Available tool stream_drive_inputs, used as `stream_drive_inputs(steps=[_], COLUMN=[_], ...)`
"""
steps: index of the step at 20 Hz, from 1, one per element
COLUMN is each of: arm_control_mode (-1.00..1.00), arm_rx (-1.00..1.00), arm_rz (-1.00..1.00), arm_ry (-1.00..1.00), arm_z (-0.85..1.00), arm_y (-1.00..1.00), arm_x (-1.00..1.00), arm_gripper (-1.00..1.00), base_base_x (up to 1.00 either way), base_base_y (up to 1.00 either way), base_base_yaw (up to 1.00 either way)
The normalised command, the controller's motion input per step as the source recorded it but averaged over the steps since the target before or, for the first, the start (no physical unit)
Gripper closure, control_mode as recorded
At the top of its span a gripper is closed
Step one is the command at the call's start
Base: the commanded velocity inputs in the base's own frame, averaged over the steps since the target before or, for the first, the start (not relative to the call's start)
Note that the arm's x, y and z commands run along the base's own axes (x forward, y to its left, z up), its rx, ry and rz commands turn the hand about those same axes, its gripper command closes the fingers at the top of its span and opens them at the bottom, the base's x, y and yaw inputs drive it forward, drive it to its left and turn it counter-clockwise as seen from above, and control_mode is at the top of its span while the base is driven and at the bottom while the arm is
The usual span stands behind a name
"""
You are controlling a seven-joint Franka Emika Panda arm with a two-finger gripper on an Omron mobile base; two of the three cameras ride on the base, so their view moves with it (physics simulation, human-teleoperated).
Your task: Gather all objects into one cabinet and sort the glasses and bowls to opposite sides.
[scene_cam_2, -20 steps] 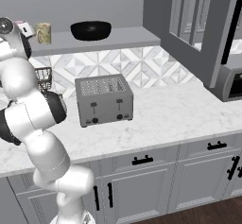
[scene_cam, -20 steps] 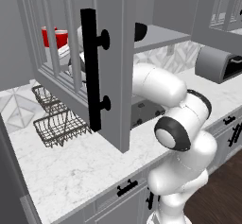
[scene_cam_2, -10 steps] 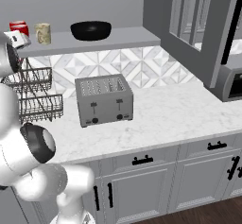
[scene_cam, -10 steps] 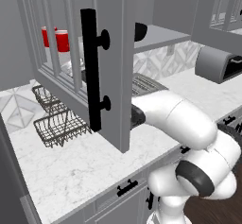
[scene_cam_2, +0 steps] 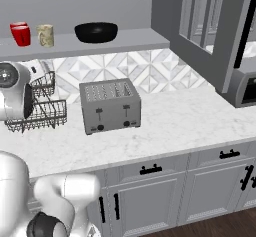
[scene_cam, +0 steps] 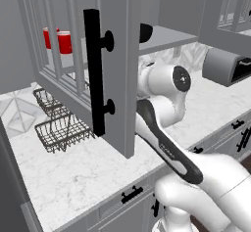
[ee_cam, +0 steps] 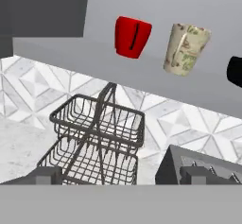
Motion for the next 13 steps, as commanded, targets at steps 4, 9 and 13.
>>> stream_drive_inputs(steps=[4, 9, 13], arm_control_mode=[-1.0, -1.0, -1.0], arm_rx=[0.0, -0.01, -0.02], arm_rz=[0.02, 0.0, 0.01], arm_ry=[-0.02, 0.09, 0.22], arm_z=[-0.71, -1.0, -0.72], arm_y=[-0.96, -0.55, -0.25], arm_x=[-1.0, -1.0, -0.49], arm_gripper=[-1.0, -1.0, -1.0], base_base_x=[0.0, 0.0, 0.0], base_base_y=[0.0, 0.0, 0.0], base_base_yaw=[0.0, 0.0, 0.0])
